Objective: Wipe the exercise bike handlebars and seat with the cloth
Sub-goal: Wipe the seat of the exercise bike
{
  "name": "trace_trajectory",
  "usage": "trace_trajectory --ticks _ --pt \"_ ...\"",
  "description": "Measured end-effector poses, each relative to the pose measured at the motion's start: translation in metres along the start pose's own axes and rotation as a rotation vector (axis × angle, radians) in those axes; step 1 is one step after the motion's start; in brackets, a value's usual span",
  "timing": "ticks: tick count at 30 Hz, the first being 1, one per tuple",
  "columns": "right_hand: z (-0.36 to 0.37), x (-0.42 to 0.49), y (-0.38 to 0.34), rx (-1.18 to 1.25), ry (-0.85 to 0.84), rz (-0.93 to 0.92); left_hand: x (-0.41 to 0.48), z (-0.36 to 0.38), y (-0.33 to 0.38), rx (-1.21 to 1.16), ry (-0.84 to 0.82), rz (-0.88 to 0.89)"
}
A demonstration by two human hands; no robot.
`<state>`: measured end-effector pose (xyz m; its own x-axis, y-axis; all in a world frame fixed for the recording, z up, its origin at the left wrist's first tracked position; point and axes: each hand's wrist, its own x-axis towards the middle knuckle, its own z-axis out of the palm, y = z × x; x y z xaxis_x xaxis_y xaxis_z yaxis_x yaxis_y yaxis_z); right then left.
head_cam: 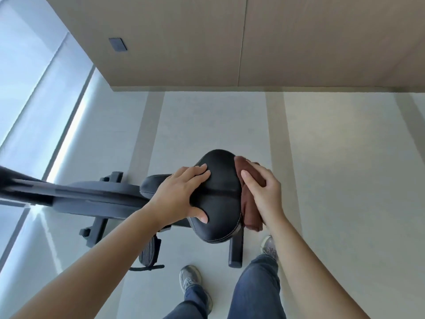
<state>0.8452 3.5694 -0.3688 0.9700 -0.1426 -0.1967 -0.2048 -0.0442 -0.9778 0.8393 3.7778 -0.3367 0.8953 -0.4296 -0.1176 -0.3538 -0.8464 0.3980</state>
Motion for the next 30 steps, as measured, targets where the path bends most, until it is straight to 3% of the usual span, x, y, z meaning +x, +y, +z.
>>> trace_trajectory --ticks 5,10,14,17,19,21,23,27,30 --pt "-0.004 0.072 -0.024 -0.116 -0.398 0.063 0.004 -0.003 0.01 0.038 -0.059 -0.135" --pt "-0.024 0.013 0.013 0.12 -0.252 0.142 0.004 -0.005 0.015 0.046 -0.106 -0.206" --pt "-0.015 0.018 0.009 0.052 -0.206 0.044 0.002 -0.006 0.018 -0.009 -0.083 -0.232" --pt "-0.002 0.08 -0.019 -0.137 -0.443 0.003 0.0 -0.006 0.018 -0.057 -0.058 -0.251" --pt "0.007 0.111 -0.037 -0.252 -0.686 0.087 0.0 -0.005 0.018 -0.071 -0.049 -0.256" --pt "0.012 0.121 -0.042 -0.29 -0.779 0.165 0.0 -0.004 0.016 -0.078 -0.043 -0.248" --pt "0.007 0.109 -0.034 -0.18 -0.654 0.163 0.0 -0.003 0.015 -0.078 -0.036 -0.231" --pt "-0.018 0.026 0.009 0.127 -0.203 0.193 -0.001 0.002 0.008 -0.128 0.001 -0.211" --pt "-0.011 -0.021 0.023 0.061 -0.031 0.16 -0.002 0.008 0.004 -0.184 0.044 -0.192"
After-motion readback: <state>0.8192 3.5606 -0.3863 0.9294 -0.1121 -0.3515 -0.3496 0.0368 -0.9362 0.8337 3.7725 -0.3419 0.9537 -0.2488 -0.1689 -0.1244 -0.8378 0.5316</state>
